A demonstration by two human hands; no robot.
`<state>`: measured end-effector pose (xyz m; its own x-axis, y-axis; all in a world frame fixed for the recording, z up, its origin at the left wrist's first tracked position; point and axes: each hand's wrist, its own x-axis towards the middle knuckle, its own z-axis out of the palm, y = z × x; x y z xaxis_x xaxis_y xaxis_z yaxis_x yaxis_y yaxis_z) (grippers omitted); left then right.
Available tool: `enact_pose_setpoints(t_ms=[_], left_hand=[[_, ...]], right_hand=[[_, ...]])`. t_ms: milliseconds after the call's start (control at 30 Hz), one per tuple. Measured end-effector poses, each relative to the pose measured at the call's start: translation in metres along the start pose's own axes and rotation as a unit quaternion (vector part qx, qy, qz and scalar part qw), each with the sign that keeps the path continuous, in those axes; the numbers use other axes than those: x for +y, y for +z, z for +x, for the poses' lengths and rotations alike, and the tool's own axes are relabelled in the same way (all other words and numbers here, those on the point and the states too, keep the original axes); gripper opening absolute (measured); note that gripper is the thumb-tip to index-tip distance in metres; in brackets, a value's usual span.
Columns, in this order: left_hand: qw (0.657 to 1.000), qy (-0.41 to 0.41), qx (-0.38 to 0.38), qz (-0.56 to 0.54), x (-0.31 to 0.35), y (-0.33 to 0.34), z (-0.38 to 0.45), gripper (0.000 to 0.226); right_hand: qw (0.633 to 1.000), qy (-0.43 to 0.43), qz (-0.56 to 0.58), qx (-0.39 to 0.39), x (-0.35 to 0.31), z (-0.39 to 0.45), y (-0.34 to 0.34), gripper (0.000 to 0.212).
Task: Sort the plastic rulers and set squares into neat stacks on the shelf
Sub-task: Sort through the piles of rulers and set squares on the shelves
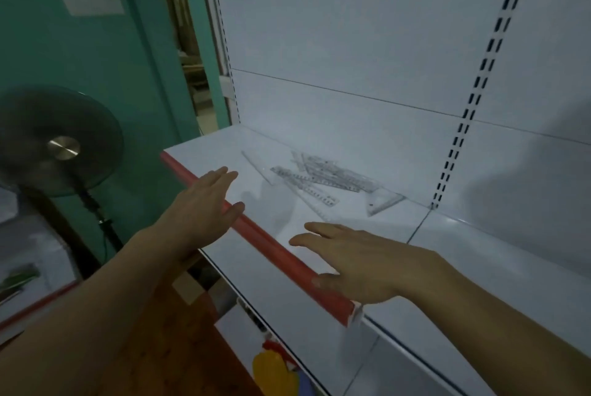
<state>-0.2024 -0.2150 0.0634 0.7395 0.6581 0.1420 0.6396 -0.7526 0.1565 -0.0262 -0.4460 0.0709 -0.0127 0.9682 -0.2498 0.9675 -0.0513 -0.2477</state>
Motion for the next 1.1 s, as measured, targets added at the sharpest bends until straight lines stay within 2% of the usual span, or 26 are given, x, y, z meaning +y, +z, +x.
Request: enact_pose_setpoints(t_ms=[133,267,467,633,733,800,933,1100], left_hand=[[1.000,0.013,0.005,-0.002,-0.003,0.008,0.048,0.069],[0.997,0.061,-0.048,0.003,0.003,0.030,0.093,0.067],[0.982,0.165,-0.083,-0.026,0.027,0.045,0.187,0.056],[0.953,0.266,-0.131,-0.066,0.041,0.074,0.239,0.062],[0.930,0.341,-0.123,-0.063,0.034,0.084,0.268,0.071],[0.914,0.383,-0.111,-0.079,0.030,0.088,0.286,0.067],[0.885,0.435,-0.097,-0.135,0.032,0.104,0.304,0.056],[0.863,0.468,-0.091,-0.168,0.035,0.121,0.302,0.052]], right_hand=[[1.000,0.023,0.000,0.016,0.044,0.035,-0.012,0.066],[0.995,0.049,0.038,0.078,0.075,0.057,-0.009,0.068],[0.959,0.202,0.055,0.192,0.118,0.062,-0.017,0.069],[0.936,0.276,0.065,0.209,0.133,0.092,-0.015,0.065],[0.916,0.347,0.053,0.194,0.131,0.121,-0.012,0.060],[0.899,0.392,0.025,0.195,0.129,0.137,-0.013,0.052],[0.861,0.458,-0.027,0.222,0.129,0.158,-0.007,0.031],[0.826,0.472,-0.058,0.302,0.123,0.160,0.006,0.029]])
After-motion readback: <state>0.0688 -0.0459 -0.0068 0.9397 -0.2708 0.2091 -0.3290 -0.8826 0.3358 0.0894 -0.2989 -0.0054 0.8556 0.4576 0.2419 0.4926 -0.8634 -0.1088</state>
